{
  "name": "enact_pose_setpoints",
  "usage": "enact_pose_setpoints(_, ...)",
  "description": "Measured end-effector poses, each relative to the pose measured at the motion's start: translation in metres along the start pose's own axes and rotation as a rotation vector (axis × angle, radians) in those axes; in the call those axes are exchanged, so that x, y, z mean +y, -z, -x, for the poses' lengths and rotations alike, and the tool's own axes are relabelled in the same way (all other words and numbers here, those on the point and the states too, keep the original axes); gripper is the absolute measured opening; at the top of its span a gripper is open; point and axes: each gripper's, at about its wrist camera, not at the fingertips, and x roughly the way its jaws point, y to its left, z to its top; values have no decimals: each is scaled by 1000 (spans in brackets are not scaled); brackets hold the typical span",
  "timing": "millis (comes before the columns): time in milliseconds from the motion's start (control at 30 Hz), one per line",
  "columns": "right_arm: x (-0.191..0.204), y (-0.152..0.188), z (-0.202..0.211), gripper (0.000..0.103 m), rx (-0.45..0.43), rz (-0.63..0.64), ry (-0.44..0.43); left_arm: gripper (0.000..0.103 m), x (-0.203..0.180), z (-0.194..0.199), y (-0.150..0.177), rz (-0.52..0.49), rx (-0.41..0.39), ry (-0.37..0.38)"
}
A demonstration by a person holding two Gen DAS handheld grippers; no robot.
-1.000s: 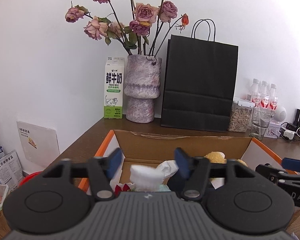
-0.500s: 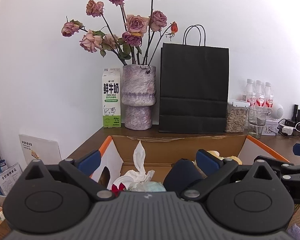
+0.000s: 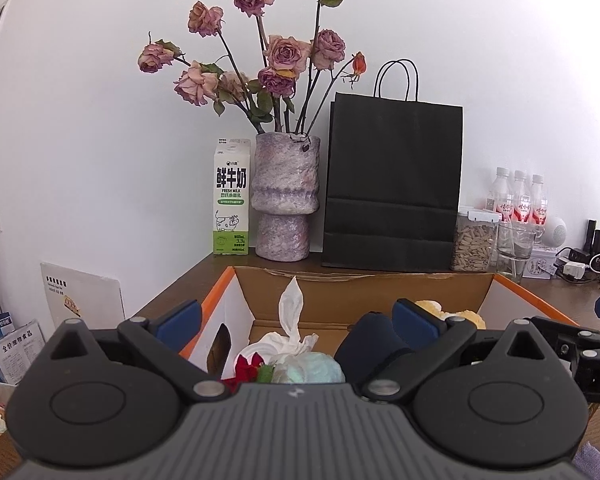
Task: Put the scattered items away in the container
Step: 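Withdraw both grippers from the box toward the cable and tissue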
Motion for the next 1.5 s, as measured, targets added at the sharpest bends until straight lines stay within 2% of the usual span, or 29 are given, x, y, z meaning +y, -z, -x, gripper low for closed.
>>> enact_pose_setpoints(133, -2, 8, 14, 102, -4, 16, 5, 103, 7, 15, 4, 5, -2, 14)
enact_pose_setpoints(467, -7, 28, 51, 102, 1, 45, 20, 103, 22, 42, 19, 31, 38, -14)
enact_pose_setpoints(633, -6, 35, 67, 102, 34, 76, 7, 103, 24, 49, 25, 18, 104, 11)
enact_pose_setpoints(800, -4, 43, 79, 102, 115, 85, -35, 103, 19, 57, 32, -21, 185, 9)
enact_pose_setpoints(1033, 6, 54, 81, 102, 215, 98, -63, 103, 9, 61, 40, -62, 283, 49)
enact_pose_setpoints(1200, 10, 56, 79, 102, 241, 93, -74, 103, 3, 58, 43, -51, 349, 85)
enact_pose_setpoints(1500, 8, 57, 73, 102, 281, 77, -70, 103, -12, 56, 43, -92, 394, 75)
